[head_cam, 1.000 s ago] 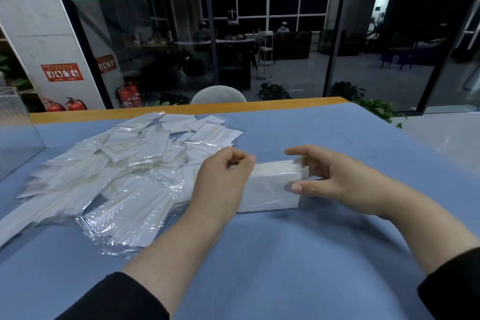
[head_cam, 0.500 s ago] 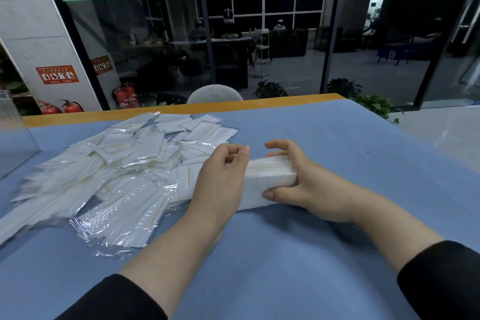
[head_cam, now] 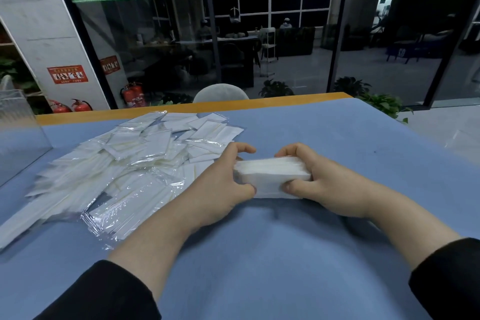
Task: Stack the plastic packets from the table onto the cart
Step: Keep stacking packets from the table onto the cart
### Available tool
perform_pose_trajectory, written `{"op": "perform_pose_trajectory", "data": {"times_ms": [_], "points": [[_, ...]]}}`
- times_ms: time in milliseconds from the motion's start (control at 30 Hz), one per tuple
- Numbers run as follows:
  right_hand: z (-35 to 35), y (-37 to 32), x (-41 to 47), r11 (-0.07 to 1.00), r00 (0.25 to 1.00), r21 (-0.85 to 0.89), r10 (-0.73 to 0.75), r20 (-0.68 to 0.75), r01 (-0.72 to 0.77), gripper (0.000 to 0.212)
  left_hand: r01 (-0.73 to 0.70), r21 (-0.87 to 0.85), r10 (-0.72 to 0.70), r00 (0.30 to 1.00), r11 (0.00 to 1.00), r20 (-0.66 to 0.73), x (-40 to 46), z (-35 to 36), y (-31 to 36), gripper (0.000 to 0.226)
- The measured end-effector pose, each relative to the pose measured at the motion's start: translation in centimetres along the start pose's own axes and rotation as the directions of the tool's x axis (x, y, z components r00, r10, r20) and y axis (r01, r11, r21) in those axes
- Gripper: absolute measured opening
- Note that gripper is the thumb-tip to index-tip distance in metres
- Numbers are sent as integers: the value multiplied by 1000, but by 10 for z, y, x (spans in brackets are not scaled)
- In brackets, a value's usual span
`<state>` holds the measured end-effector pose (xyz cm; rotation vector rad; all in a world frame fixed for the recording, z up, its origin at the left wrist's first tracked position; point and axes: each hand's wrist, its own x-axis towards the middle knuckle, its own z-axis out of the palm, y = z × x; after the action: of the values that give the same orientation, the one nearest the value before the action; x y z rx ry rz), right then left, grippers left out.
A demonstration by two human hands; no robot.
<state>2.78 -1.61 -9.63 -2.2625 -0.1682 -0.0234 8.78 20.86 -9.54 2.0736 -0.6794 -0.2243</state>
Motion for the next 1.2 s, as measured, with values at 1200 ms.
{"op": "perform_pose_trajectory", "data": {"times_ms": [1200], "points": [[-44,-49,-164,988,899,-80,83,-429,-130,25,-291,-46,294,951,956,97,-28,44,99,27]]}}
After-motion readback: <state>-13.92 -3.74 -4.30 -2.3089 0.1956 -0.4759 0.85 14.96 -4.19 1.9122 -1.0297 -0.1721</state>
